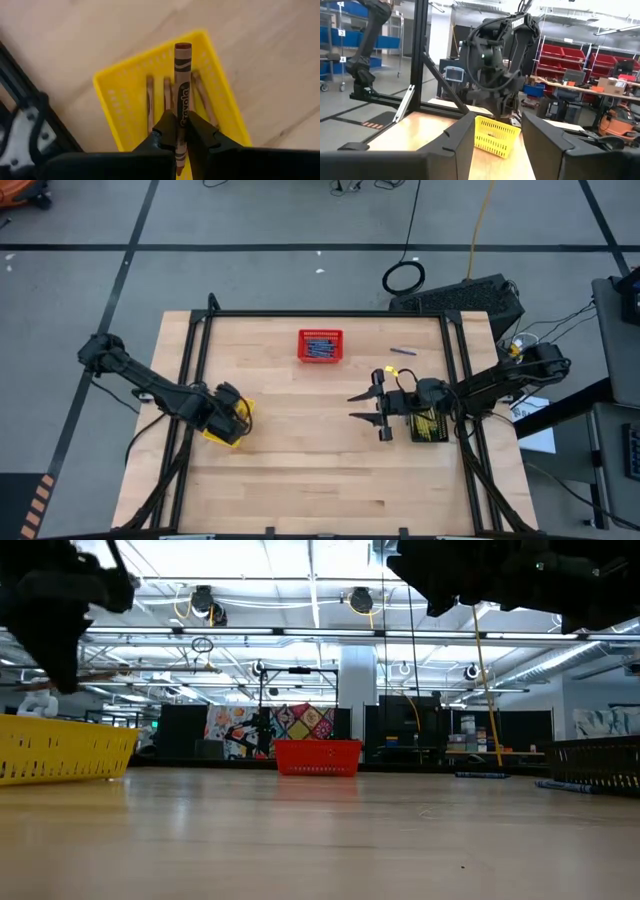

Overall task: Sort crayons
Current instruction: Put the brown crayon into the yellow basket, then put the blue crayon into the red basket

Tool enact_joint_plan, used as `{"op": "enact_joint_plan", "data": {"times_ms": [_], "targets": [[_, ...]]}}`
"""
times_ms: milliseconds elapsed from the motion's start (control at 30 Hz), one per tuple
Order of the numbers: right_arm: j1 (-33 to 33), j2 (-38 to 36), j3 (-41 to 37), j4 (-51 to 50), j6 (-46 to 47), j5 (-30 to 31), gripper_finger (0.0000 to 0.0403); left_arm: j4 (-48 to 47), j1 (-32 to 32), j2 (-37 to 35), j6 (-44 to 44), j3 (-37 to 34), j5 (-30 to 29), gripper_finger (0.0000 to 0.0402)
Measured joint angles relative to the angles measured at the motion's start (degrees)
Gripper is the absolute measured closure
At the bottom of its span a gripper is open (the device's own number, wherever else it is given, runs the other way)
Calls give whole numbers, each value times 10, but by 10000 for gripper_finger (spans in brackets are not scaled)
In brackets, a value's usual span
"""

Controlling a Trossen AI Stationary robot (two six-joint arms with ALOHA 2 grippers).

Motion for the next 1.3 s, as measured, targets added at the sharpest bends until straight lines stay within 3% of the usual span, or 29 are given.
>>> {"op": "enact_joint_plan", "data": {"times_ms": [167,400,733,867,967,1067,1133,1300], "targets": [[0,0,0,-8,0,0,257,44,1,1,-6,-45,60,386],[0,0,0,-6,0,0,257,57,14,1,-26,-83,71,382],[0,0,0,-4,0,0,257,29,41,-4,16,-80,115,274],[0,0,0,-8,0,0,257,-10,42,-16,20,-55,114,259],[0,-8,0,-44,7,0,257,5,39,-30,24,-38,73,258],[1,-38,0,-143,25,41,257,73,29,-38,76,-32,-21,258],[0,-66,10,-252,43,87,257,147,21,-37,142,-32,-93,258],[-8,-116,112,-645,137,175,257,370,11,-16,350,-32,-251,258]]}}
